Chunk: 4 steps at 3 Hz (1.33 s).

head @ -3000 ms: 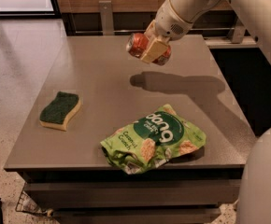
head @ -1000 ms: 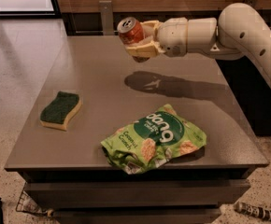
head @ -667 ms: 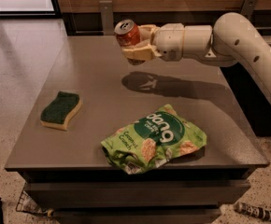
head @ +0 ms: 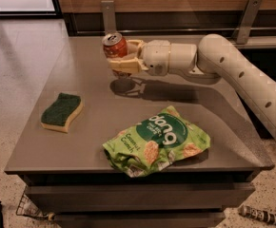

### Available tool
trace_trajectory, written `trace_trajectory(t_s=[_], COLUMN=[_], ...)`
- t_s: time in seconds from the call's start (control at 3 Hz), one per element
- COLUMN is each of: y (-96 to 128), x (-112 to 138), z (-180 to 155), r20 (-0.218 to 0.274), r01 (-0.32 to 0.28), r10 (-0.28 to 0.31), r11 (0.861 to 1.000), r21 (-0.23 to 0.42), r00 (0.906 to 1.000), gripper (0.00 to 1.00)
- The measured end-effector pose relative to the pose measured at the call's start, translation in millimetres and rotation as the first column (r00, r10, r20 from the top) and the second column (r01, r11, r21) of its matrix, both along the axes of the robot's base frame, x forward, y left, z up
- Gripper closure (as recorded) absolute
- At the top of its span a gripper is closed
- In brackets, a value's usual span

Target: Place coke can upright

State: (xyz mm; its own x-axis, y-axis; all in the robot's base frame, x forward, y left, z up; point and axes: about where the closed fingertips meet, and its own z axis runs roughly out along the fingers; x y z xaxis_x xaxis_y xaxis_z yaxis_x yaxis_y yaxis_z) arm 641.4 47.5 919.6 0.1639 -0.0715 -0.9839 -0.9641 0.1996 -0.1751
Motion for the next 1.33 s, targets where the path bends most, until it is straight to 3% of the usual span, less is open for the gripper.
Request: trace_trajectory(t_s=[0.67,1.33], y=[4.2,6.4], x=[-14.2,29.3], z=[-20.1,-25.3], r20=[-0.053,-0.065], r01=[0.055,0.065], r10=[-0.060,-0.065], r11=[0.994,0.998], r21=[-0.091,0.005], r00=[0.9968,0.9958], gripper=[1.00,1.00])
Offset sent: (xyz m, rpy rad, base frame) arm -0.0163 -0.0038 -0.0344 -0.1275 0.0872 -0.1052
